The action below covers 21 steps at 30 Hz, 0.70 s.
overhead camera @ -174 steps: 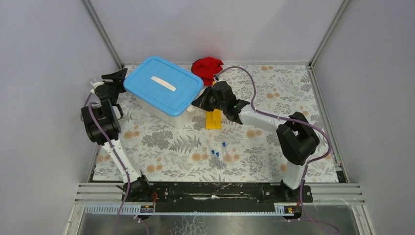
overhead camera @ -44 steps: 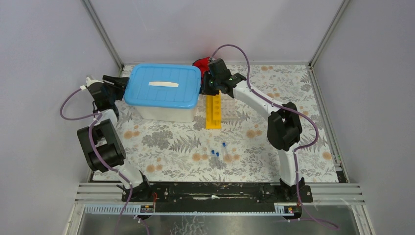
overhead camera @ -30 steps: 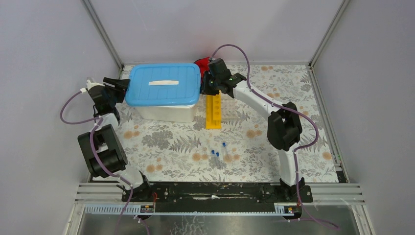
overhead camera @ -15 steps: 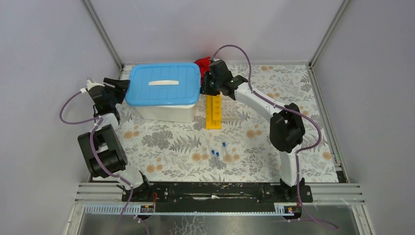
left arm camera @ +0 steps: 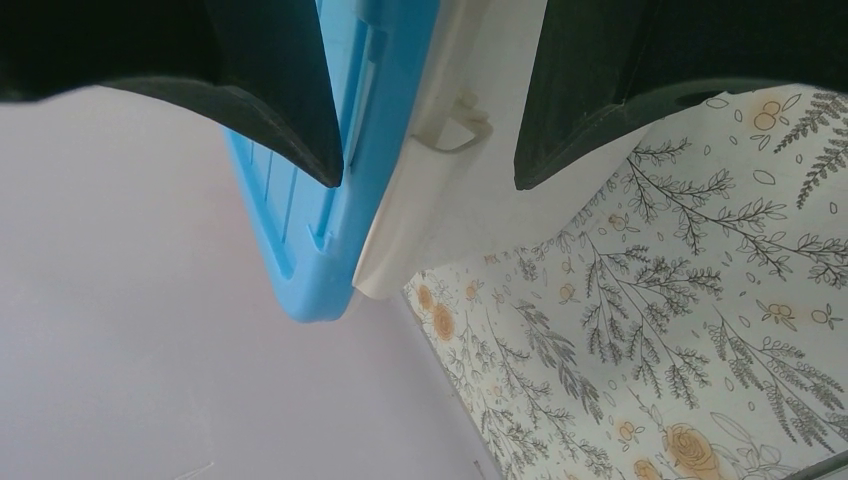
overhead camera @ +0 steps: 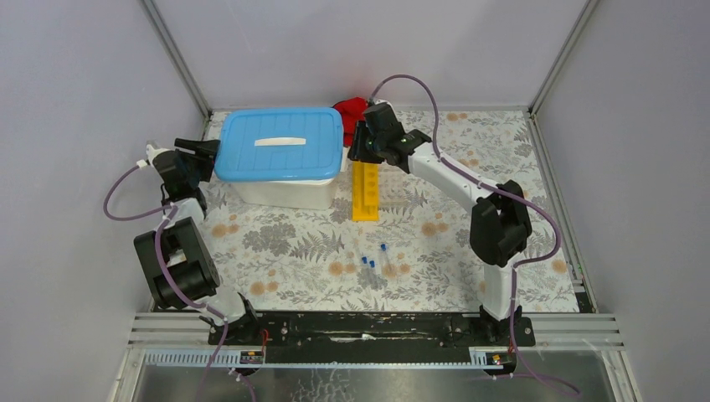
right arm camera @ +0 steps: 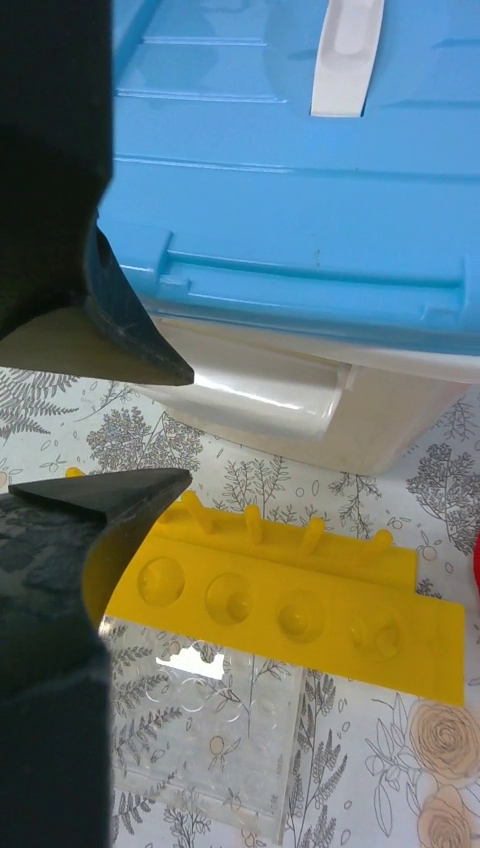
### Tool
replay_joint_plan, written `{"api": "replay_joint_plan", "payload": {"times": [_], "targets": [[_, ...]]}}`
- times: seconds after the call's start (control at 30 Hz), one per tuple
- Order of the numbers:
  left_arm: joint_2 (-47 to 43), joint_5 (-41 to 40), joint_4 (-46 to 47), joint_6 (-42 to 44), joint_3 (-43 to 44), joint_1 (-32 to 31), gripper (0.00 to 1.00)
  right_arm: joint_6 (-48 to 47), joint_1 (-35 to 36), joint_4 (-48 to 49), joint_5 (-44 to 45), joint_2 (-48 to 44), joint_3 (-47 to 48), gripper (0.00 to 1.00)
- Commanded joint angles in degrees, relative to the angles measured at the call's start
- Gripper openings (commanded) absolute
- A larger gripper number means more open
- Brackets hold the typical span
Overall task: Organize the chemistry lab equipment
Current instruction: Close the lid of the storage box.
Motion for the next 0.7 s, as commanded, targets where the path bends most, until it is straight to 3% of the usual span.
{"api": "replay_joint_plan", "payload": {"times": [0.0,0.37,0.67], "targets": [[-1.69,-2.17,2.13,-1.24,-0.99,0.41,0.70,-1.64,-0.28,0.44,2.32,-4.49,2.46,0.47],[-1.53,-1.93,2.71,-2.35,-1.43,0.41,0.70,-2.28,0.12,-5.17,2.01,-0.39,13.88,0.51],[-1.60,-1.22,3.34,-3.27,-2.17,0.38,0.70,-3.71,1.69,-13.82,2.66,8.04,26.92,0.51]]}}
